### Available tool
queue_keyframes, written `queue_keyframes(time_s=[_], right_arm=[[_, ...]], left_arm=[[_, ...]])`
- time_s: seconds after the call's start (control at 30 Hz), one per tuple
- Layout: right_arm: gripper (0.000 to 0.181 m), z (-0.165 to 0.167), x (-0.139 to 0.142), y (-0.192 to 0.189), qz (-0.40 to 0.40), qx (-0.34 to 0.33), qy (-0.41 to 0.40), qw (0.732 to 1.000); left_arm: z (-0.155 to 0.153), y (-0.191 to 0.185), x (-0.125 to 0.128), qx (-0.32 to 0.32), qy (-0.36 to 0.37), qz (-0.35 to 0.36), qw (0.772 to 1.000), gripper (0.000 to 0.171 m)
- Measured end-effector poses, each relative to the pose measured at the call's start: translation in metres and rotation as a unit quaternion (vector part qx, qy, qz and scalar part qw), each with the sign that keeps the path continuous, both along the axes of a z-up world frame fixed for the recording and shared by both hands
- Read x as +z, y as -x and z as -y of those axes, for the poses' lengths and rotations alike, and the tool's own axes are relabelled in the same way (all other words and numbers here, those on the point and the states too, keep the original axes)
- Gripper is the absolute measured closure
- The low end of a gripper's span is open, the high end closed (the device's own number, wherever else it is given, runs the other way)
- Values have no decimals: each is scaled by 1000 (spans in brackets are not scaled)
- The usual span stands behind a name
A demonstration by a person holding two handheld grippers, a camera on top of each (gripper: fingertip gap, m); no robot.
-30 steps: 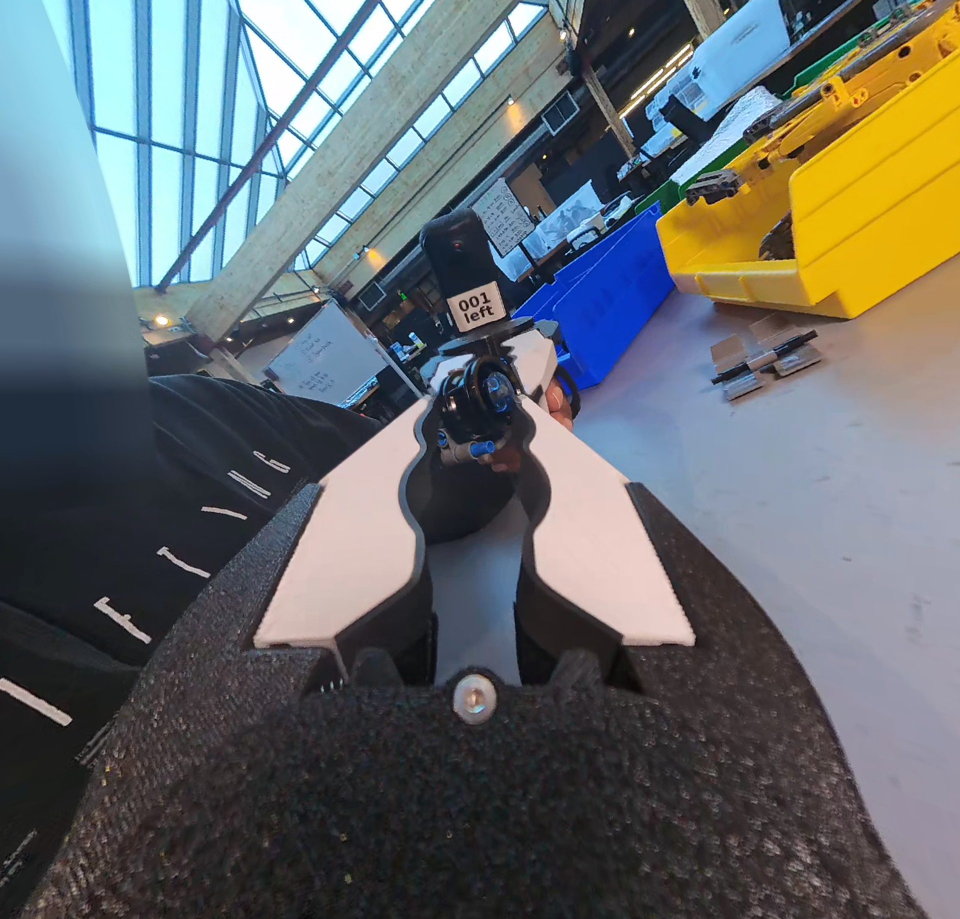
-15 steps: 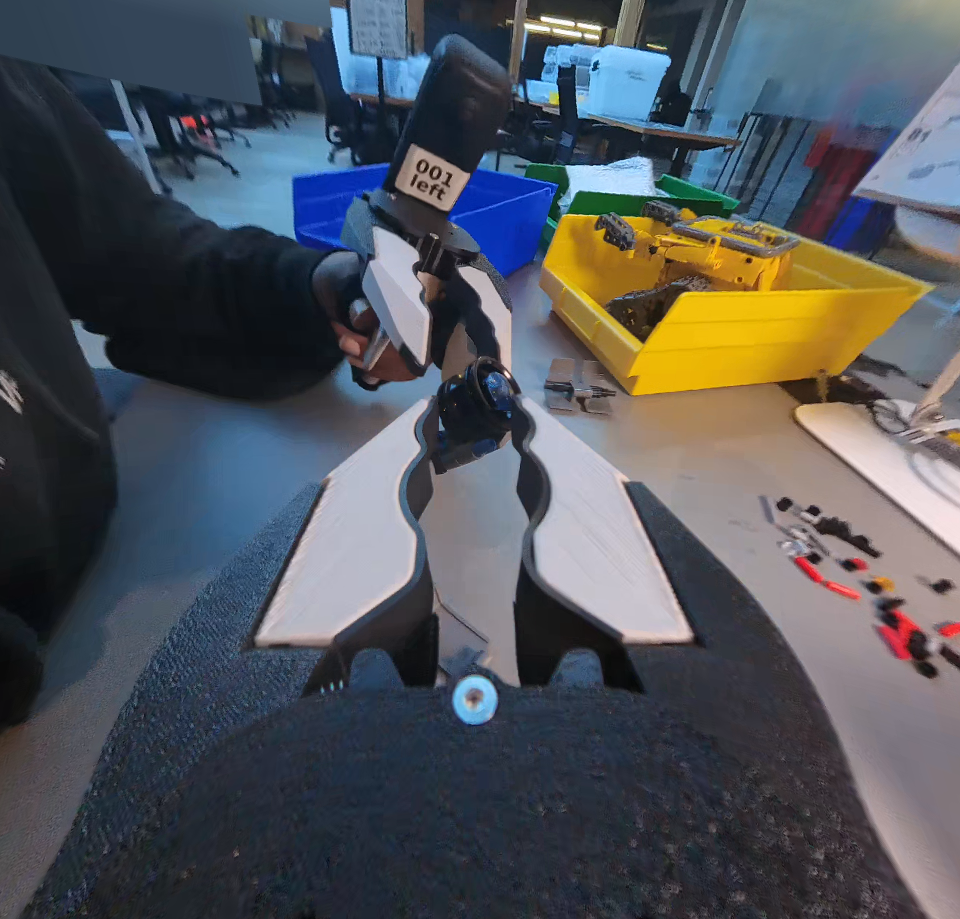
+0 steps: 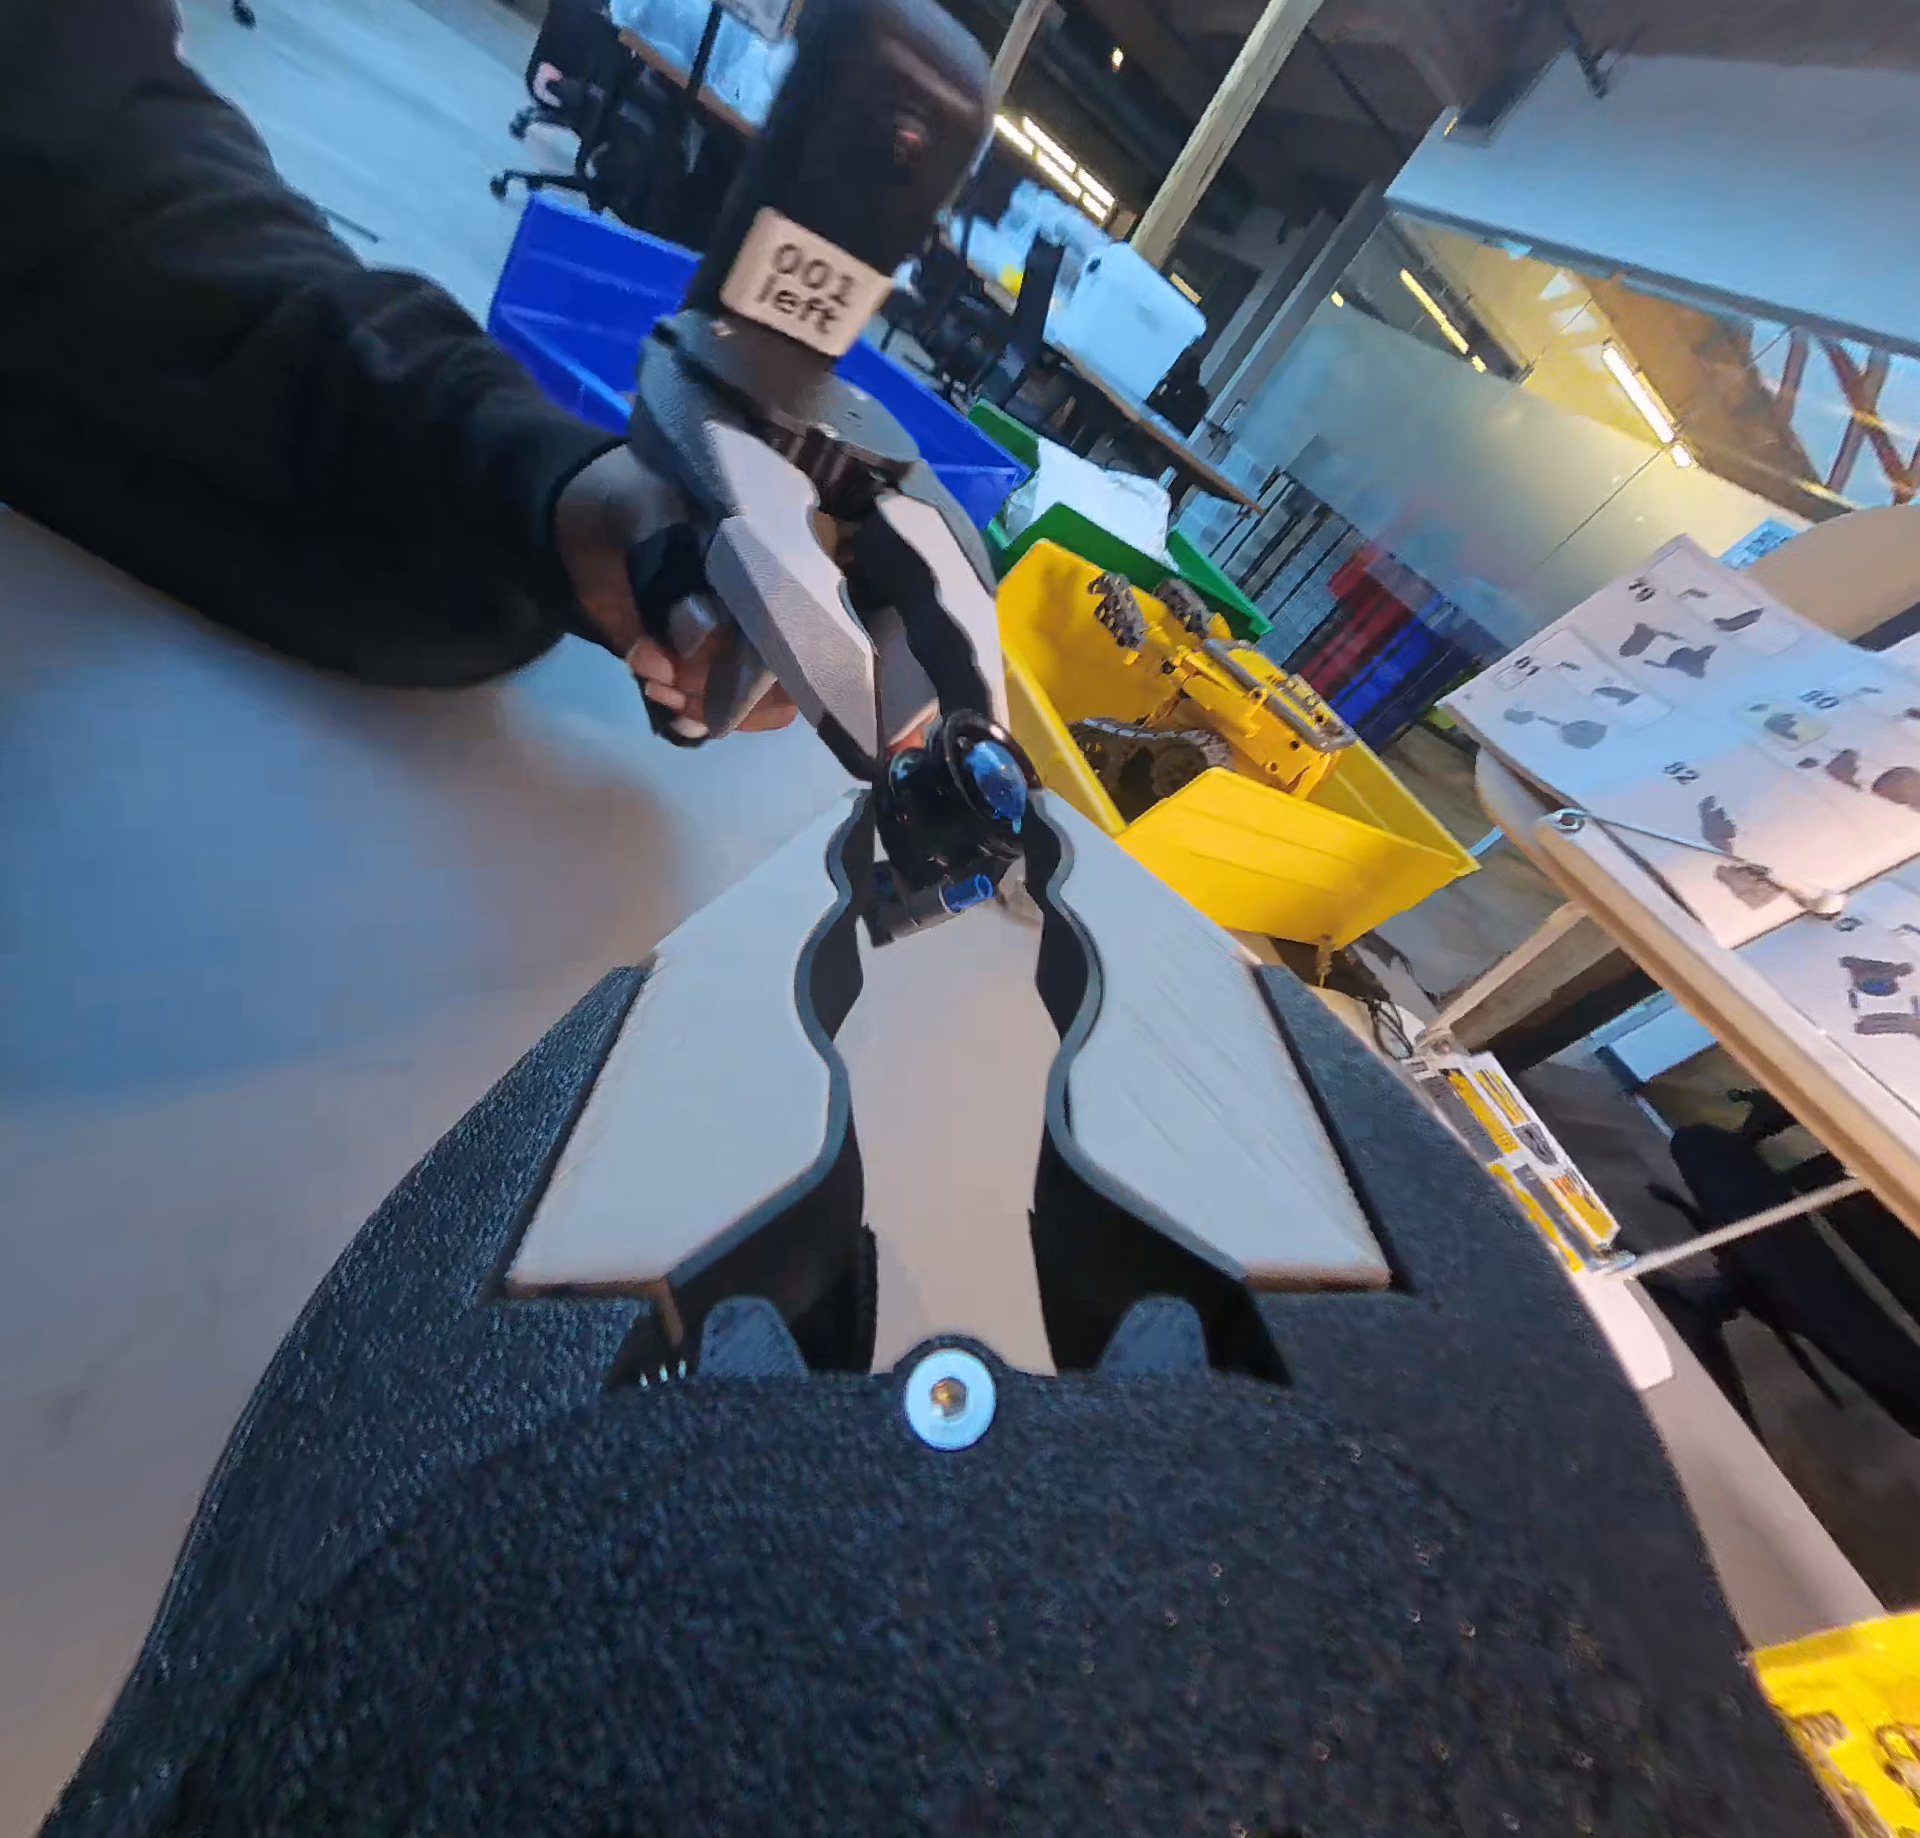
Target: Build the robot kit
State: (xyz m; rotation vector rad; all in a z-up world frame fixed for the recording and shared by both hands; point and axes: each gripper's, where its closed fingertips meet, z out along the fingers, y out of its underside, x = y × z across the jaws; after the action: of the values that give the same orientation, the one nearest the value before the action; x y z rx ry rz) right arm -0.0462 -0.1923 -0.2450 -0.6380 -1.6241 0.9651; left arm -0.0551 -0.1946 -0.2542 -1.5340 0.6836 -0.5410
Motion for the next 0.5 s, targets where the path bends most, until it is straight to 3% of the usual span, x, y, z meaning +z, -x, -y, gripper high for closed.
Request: queue_keyframes(time_s=[0.1, 0.17, 0.3, 0.43, 0.5], right_arm=[[147, -1, 13, -3, -22, 1, 25, 999], [142, 2, 11, -2, -6, 10, 48, 999], [148, 7, 8, -3, 0, 30, 62, 998], [148, 8, 4, -3, -4, 18, 1, 1000], [149, 6, -3, -5, -4, 7, -68, 998]], left_arm=[[7, 1, 18, 35, -103, -62, 992, 151], [12, -3, 23, 37, -129, -79, 988, 155], [11, -8, 16, 53, -164, -151, 974, 156], [10, -7, 8, 40, -152, -160, 974, 155], [11, -8, 0, 5, -106, -134, 985, 146]])
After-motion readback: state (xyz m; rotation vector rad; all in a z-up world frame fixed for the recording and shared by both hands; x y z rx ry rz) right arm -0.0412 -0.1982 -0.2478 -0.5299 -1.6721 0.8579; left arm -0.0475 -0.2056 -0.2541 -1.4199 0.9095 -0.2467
